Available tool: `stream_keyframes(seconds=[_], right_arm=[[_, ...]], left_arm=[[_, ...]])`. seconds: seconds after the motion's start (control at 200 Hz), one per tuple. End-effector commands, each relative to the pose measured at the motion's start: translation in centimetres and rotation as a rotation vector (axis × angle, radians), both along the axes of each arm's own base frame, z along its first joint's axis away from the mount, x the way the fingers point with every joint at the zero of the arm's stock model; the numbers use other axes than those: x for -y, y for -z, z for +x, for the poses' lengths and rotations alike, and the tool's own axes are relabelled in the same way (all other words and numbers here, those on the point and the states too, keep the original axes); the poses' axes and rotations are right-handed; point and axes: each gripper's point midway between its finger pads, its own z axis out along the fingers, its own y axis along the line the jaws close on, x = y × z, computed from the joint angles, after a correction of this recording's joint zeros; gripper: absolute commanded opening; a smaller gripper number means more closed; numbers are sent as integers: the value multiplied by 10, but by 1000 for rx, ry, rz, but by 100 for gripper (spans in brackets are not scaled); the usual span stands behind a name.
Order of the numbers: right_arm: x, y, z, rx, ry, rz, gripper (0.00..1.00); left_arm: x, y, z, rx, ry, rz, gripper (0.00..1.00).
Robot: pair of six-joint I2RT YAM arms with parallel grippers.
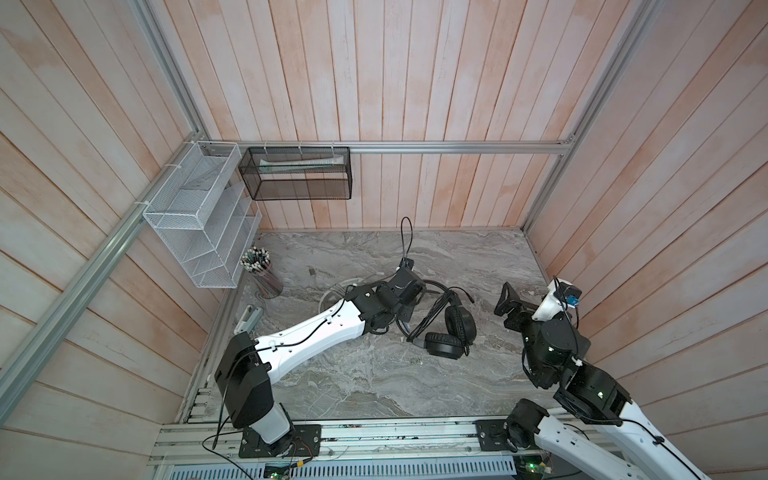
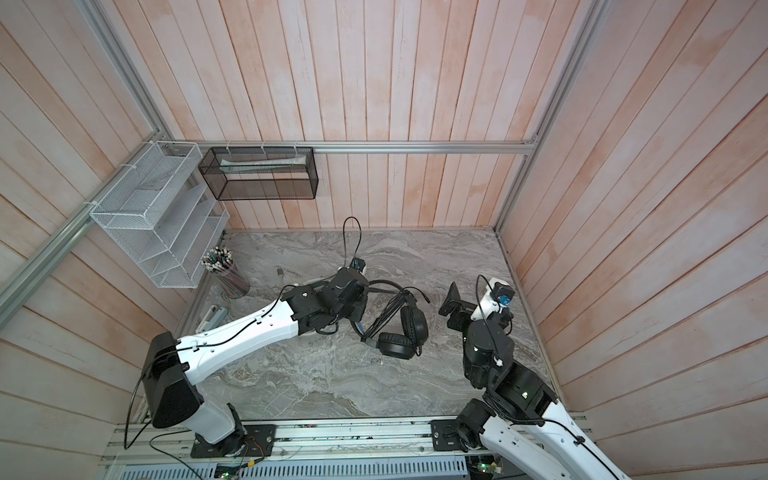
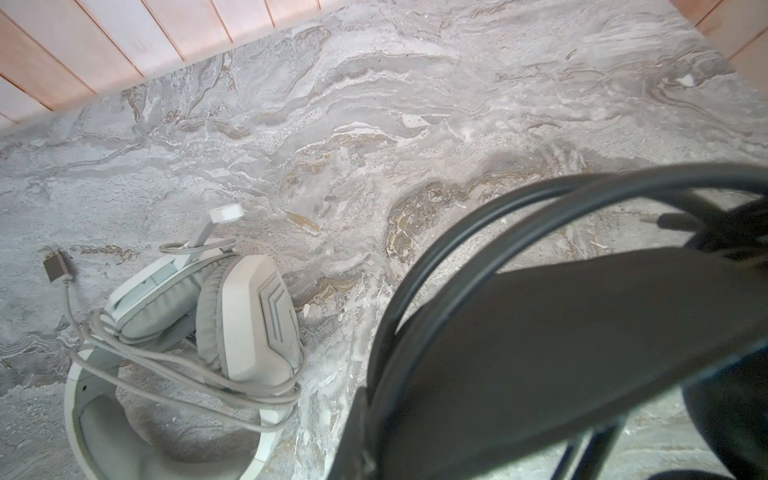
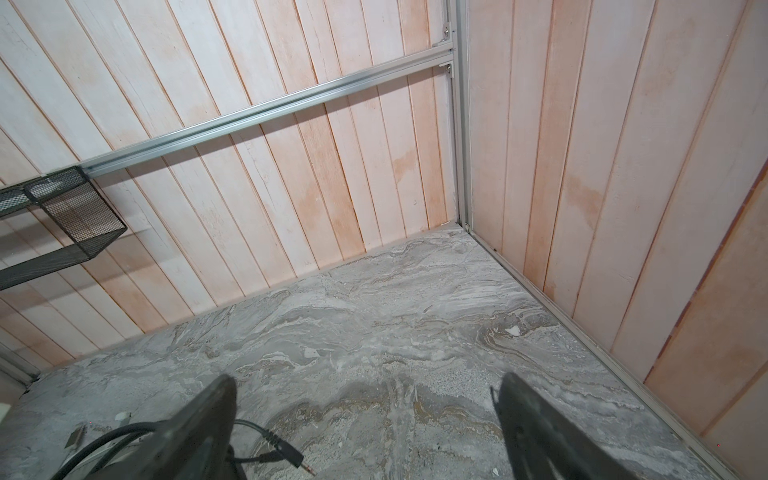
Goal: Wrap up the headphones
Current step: 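Release the cable and withdraw the right gripper while the left gripper holds the headset, then set the wrapped headset on the table and open the left gripper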
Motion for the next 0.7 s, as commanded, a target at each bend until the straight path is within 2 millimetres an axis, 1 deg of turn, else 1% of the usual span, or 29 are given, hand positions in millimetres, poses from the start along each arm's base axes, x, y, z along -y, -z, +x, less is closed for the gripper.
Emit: stream_keyframes(seconds=[0.0, 0.215, 0.36, 0.54, 0.695], right_arm=[[-2, 3, 2, 2, -3, -5, 99], [-7, 6, 5, -9, -17, -20, 99], [-8, 6, 6, -13, -23, -28, 99], [-12, 7, 8, -17, -33, -30, 99], [-16, 10, 10, -28, -49, -38, 99]], left_arm=[[25, -23, 14, 59, 36, -102, 0], [28, -3, 34, 40, 48, -84, 0], [37, 9, 38, 41, 93, -68, 0], [38, 16, 48, 58, 118, -38, 0], [42, 32, 56, 50, 136, -8, 0]])
